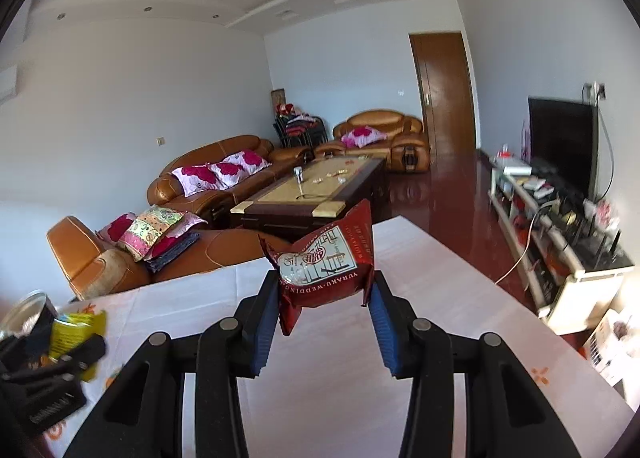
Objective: Organize snacks
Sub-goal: 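Lift and carry the yellow packet and red packet toward the tin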
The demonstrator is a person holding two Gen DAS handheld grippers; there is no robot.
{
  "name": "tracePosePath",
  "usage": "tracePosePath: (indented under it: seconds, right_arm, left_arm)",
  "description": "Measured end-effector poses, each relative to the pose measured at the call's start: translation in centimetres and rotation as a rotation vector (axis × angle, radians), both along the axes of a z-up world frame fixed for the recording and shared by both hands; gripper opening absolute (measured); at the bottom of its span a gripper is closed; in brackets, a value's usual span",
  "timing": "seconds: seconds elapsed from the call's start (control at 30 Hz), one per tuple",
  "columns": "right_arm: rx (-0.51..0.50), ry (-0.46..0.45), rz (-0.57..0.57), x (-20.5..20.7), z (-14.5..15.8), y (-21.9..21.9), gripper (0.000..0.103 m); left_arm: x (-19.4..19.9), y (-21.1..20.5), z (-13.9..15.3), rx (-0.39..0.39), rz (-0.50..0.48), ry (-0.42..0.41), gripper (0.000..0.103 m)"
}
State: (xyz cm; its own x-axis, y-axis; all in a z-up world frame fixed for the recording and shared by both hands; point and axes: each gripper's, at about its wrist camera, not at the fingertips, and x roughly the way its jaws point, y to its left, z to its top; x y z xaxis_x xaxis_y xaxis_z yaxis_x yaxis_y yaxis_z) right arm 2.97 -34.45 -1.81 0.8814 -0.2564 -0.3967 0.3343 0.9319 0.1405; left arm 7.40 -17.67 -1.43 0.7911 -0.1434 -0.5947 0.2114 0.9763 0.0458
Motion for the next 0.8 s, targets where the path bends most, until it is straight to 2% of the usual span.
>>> tracePosePath:
  seconds: [0.3,0.5,0.8]
  right_arm:
    - [-0.027,-0.011,0.035,-4.8,0.3,5.0,0.045]
    - [-0.067,-0.023,0.064,-7.1,0.3,8.7,0.045]
    - [-0.065,-0.037,0.101,-9.2,0.0,12.5,0.045]
  left_arm:
    - [-4.3,5.0,0.8,0.01,0.025,-0.071,0.103]
    - [-6.1,7.8,0.9,0.0,0.041,-0.087,0.103]
    - [-8.7,10.5,0.1,-0.016,0.038,-0.082,0.103]
